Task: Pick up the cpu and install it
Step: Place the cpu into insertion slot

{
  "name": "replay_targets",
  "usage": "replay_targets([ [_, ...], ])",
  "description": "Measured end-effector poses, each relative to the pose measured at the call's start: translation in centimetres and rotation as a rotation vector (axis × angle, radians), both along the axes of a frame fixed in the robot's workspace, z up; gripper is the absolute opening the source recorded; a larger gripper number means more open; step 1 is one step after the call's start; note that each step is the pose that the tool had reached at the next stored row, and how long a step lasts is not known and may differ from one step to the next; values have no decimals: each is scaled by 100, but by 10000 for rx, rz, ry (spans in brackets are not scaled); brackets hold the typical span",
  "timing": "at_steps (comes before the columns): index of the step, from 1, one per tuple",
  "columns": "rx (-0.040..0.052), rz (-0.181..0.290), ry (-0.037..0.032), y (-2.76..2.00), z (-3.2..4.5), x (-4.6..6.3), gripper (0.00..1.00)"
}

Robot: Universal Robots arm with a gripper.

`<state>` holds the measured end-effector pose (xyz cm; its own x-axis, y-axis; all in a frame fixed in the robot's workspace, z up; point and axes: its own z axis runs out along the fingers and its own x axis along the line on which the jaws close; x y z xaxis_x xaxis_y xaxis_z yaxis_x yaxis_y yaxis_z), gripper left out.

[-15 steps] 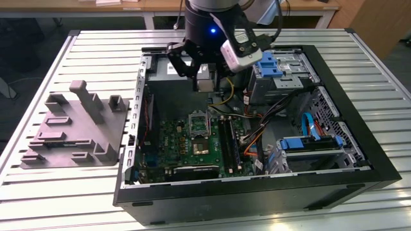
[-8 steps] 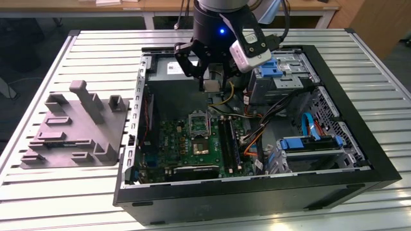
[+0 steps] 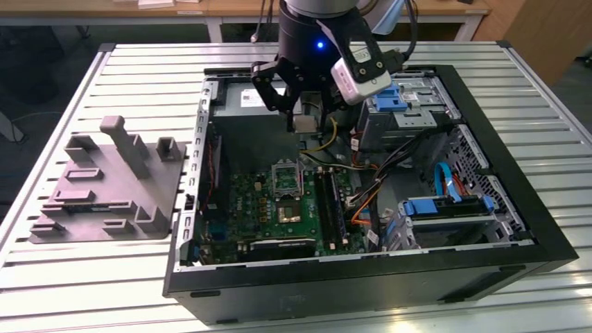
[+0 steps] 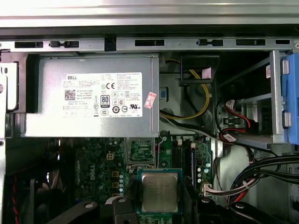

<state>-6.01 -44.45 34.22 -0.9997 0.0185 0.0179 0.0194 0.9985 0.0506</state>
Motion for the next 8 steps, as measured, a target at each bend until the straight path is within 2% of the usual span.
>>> replay_targets([
  [4, 0, 0, 0, -18, 0, -1, 47],
  [8, 0, 0, 0, -59, -3, -6, 47],
])
